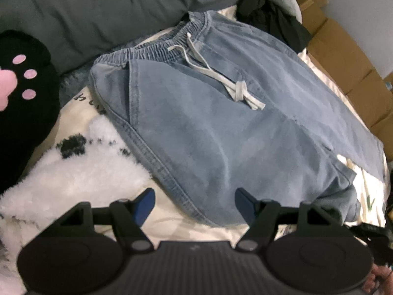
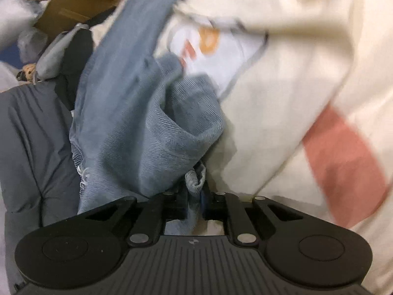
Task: Fold clothes
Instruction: 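Grasp the jeans leg hem with the right gripper and pull it straight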
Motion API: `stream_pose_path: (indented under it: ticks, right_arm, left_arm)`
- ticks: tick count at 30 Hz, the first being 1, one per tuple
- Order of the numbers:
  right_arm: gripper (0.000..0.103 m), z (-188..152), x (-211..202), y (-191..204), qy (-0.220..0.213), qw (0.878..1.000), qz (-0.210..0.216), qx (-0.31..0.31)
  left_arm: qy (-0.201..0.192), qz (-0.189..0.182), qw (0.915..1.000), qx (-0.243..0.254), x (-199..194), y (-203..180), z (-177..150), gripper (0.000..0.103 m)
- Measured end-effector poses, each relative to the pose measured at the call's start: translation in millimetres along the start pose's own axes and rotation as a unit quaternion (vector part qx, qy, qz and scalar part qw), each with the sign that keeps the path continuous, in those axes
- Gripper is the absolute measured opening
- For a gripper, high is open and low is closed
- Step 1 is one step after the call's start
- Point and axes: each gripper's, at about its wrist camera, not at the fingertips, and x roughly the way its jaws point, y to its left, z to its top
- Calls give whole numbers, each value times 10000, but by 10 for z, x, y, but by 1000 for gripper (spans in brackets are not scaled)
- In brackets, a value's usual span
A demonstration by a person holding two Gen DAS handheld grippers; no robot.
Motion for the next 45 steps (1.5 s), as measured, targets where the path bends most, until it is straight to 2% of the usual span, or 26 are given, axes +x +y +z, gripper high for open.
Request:
stream_pose_path:
  ticks: [7,10,13,19,27,32,37,42,45]
  right_arm:
    - [7,159,-698,0,-454,9978,-331,-341]
    - [7,179,-1056,-115,-675,9955,-544,-374]
    - [7,248,-1398,-235,-861,9929,-757,-326]
    - [7,197,-1780,-159,-1107,9877,-959,-549]
    - [7,91,-2056,59,-1520,9790,-1258,-513]
    - [7,155,-2359,152,-1807,9697,-1531,-607]
    - [7,340,-2744,84,-2186,9583,-1778,-475]
    - [7,409,-3024,-33,-2321,9505,-2005,-502]
    - [7,374,-3170,-112,-2399,9472,-2085,-420]
  left_arm:
    - [-89,-120,9998,-122,122,-34,30,73]
    - [-228,-101,9996,-142,154,-7,89,73]
    - [-282,-92,9987,-413,205,76,141,70]
    - [-202,-68,9975,-674,309,203,126,62]
    - [66,-256,9963,-818,479,318,-3,62]
    - [137,-357,9956,-856,555,337,-79,62]
    - [98,-524,9937,-982,594,329,-104,62]
    - [-10,-655,9921,-1071,586,286,-126,62]
    - [63,-716,9920,-1036,601,253,-146,62]
